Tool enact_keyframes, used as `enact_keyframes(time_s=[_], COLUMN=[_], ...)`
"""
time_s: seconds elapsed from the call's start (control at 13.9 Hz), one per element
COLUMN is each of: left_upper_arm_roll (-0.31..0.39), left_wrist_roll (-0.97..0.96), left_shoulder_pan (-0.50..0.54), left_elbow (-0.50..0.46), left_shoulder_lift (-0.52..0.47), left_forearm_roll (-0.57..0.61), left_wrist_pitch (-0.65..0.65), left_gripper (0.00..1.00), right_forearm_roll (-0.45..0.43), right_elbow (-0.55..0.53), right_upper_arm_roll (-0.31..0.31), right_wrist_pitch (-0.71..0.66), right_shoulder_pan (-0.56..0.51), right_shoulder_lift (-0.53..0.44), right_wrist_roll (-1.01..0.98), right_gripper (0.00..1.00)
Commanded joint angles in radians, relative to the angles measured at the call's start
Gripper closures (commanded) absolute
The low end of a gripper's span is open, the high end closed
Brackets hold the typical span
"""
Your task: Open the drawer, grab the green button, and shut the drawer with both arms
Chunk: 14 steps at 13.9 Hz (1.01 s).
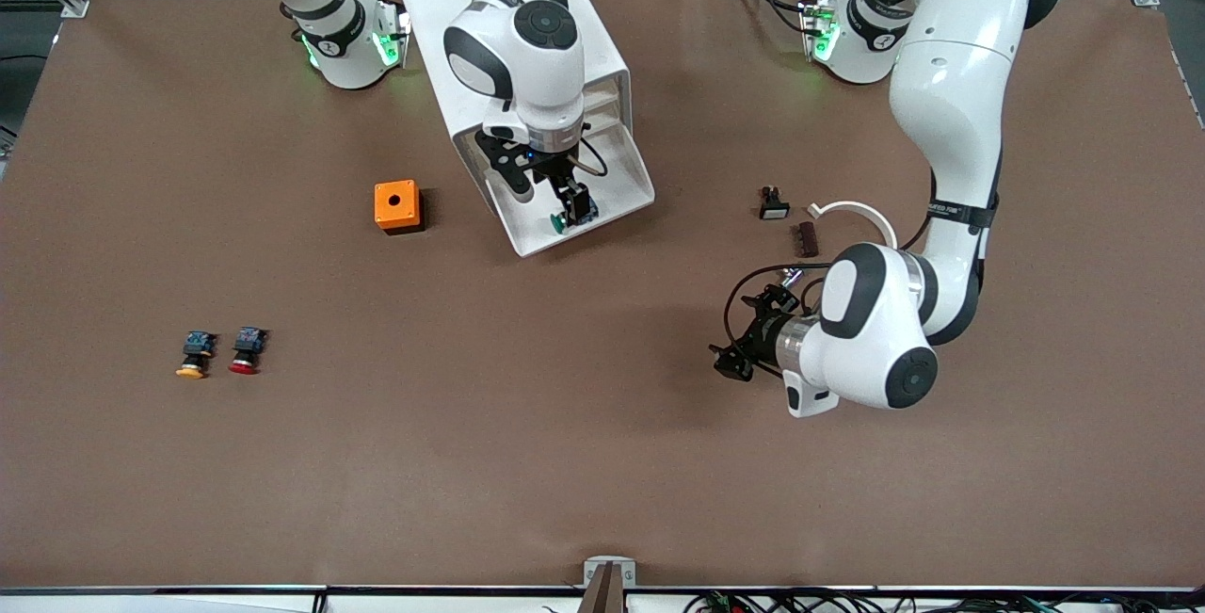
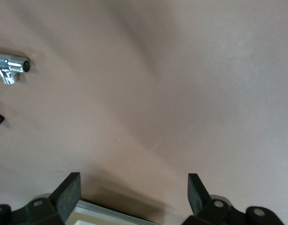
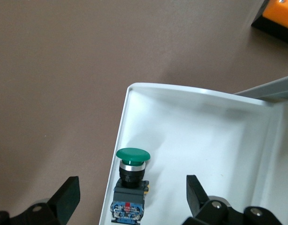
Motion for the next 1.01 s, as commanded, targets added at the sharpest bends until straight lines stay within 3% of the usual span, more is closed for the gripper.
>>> enact_keyframes(time_s=[0.0,0.29,0.5,0.94], left_upper_arm_roll=[0.006,0.006,0.006,0.015], left_wrist_roll=[0.058,0.101,0.111,0.105], left_shoulder_pan=[-0.017,-0.033,-0.068,-0.134], left_elbow=[-0.02,-0.019,-0.019,-0.02], left_shoulder_lift=[-0.03,-0.036,-0.049,-0.051], left_forearm_roll=[0.04,0.064,0.173,0.317], left_wrist_pitch=[0.018,0.064,0.079,0.253], left_gripper=[0.0,0.0,0.0,0.0], right_forearm_roll=[-0.033,-0.034,-0.036,-0.04], right_elbow=[0.024,0.051,0.048,0.044], right_upper_arm_roll=[-0.008,-0.008,-0.009,-0.011], right_wrist_pitch=[0.036,0.059,0.062,0.086], right_shoulder_pan=[0.015,0.021,0.043,0.055], right_shoulder_lift=[0.036,0.07,0.084,0.12], right_wrist_roll=[0.061,0.089,0.093,0.099], right_gripper=[0.0,0.0,0.0,0.0])
